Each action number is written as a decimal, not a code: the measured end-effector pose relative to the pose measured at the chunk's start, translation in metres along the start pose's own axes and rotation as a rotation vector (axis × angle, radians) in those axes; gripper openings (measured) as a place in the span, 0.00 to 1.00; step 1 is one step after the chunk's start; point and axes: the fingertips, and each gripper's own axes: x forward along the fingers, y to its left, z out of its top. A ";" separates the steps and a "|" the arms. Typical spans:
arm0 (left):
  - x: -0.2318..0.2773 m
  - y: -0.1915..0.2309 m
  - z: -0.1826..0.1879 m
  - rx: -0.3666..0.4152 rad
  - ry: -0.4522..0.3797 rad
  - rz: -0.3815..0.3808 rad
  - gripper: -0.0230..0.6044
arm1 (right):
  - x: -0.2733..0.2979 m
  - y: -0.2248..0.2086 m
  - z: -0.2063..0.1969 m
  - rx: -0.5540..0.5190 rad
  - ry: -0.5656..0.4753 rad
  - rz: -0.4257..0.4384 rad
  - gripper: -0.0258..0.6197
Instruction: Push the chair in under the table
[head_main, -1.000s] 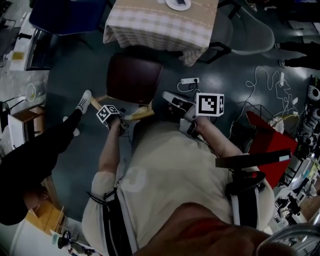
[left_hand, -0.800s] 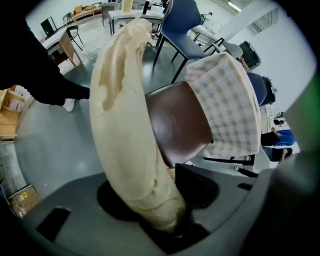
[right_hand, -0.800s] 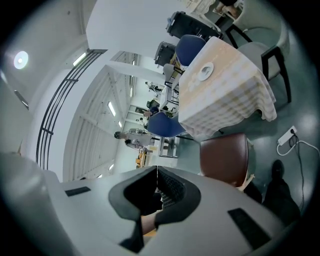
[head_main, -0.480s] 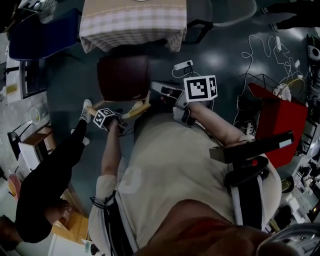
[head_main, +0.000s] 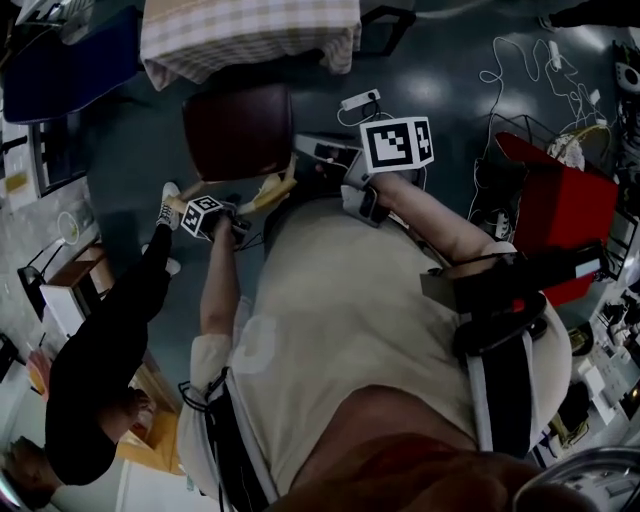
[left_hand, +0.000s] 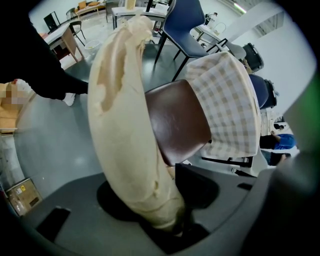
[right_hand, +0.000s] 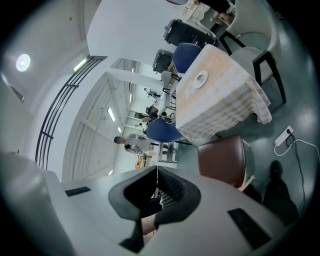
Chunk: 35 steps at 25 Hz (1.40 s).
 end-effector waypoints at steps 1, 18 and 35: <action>0.002 0.002 -0.004 -0.005 0.002 -0.004 0.37 | 0.000 -0.001 -0.002 0.002 0.006 0.001 0.06; 0.007 -0.005 -0.018 0.019 0.005 -0.039 0.38 | -0.004 -0.008 -0.014 0.023 0.019 -0.021 0.06; 0.024 -0.039 -0.016 0.059 0.006 -0.097 0.39 | -0.006 -0.017 -0.018 0.023 0.023 -0.051 0.06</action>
